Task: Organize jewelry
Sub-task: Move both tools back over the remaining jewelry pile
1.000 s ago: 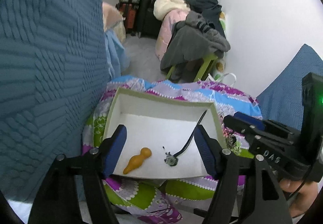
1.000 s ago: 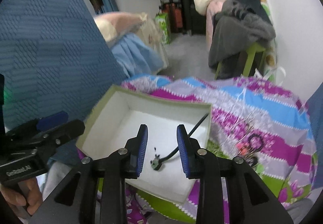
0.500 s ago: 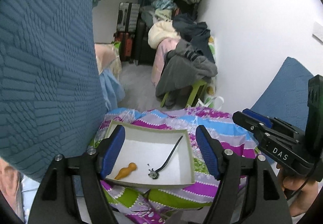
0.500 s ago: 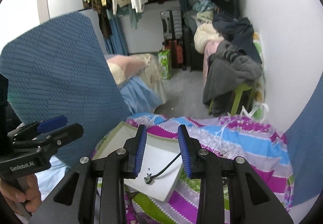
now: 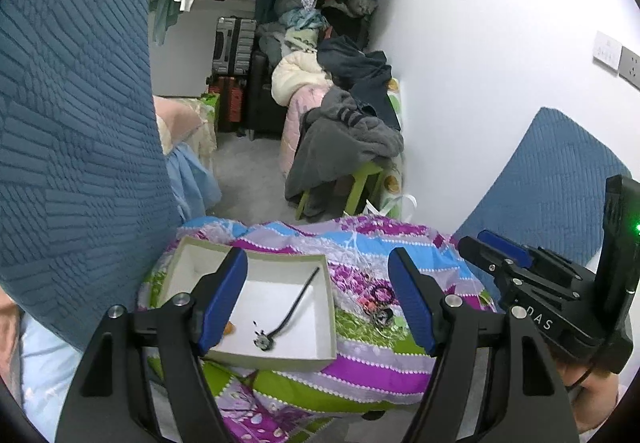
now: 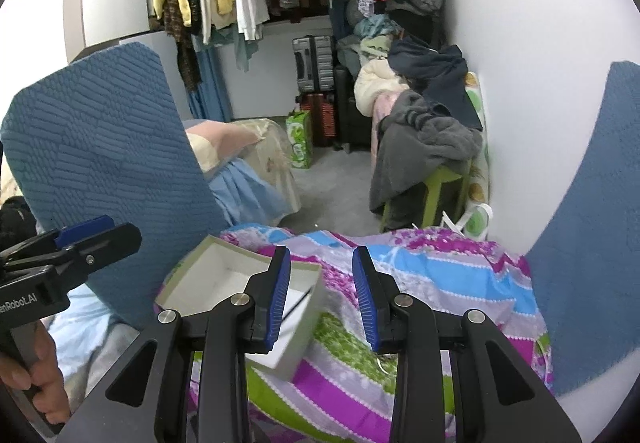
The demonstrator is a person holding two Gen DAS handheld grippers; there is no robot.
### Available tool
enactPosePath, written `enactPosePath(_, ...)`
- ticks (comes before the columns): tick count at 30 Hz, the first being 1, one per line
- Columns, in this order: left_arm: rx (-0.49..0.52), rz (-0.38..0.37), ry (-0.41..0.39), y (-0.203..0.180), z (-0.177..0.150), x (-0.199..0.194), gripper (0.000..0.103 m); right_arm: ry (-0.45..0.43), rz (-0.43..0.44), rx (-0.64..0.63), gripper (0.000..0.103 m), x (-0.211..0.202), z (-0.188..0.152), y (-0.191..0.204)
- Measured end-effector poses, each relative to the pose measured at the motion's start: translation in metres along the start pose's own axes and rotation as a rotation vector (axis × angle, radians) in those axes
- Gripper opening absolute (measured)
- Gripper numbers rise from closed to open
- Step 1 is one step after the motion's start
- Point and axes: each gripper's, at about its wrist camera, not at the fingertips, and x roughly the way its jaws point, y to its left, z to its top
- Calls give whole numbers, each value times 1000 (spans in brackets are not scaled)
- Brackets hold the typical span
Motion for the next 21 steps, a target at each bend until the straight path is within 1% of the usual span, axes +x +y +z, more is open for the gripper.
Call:
enactPosePath(11,-16,-19,12,-19,-24,13,73,22,-37,-23,30,-4,-35,-19)
enactPosePath(13,-18,-21,10,-23,-28,15,73,32,-39,-20,30,-3,-43,-23)
enactPosePath(17,-27,-50,16,-29,-39,18,73,69,-47,0,30,-3,-56,-33)
enactPosePath(19,-31,-52,22,-31,-45,19,73,71,-41,7,30,-6,-60,-37)
enactPosePath(21,-29,-45,11,-32,-49,17,73,70,-49,3,30,-10,-65,-40)
